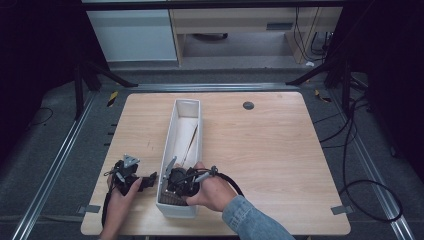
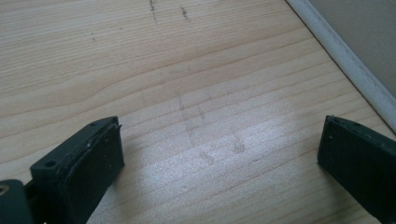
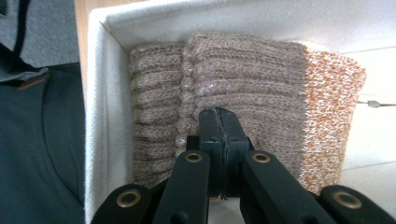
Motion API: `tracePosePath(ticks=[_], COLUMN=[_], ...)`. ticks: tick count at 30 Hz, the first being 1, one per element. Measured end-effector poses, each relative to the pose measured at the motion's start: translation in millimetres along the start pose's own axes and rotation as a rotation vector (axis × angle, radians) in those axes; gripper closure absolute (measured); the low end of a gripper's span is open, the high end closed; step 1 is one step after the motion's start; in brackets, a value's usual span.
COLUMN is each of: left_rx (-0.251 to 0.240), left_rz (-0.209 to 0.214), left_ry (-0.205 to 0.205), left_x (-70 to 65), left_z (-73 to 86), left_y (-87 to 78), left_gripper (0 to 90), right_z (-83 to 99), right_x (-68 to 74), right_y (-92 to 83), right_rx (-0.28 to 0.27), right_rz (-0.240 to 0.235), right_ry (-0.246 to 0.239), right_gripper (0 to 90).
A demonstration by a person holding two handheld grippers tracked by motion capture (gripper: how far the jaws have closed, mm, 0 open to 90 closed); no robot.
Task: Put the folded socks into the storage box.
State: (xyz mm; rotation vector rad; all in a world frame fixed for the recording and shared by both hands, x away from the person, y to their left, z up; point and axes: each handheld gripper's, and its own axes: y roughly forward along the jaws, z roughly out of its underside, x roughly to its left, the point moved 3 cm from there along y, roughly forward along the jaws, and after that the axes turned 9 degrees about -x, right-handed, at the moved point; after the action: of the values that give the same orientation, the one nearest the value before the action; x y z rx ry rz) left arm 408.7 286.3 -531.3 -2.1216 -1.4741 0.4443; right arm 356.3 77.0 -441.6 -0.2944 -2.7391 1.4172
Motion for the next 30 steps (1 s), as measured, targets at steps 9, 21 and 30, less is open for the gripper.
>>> tracePosePath(ticks=[9, 21, 30], left_rx=[0.001, -0.001, -0.001], left_rz=[0.0, 0.0, 0.0], left_ry=[0.0, 0.0, 0.0], left_x=[0.0, 0.0, 0.0], left_z=[0.0, 0.0, 0.0], left_y=[0.0, 0.1, 0.1], left_gripper=[0.0, 0.0, 0.0], right_z=[-2.6, -7.2, -10.2], right_x=[-1.4, -8.1, -14.2], right_y=[-14.4, -34.9, -45.4], right_rx=[-0.033, -0.103, -0.172], right_rz=[-0.014, -0.008, 0.022], right_ry=[-0.007, 0.006, 0.004], right_gripper=[90.0, 90.0, 73.2])
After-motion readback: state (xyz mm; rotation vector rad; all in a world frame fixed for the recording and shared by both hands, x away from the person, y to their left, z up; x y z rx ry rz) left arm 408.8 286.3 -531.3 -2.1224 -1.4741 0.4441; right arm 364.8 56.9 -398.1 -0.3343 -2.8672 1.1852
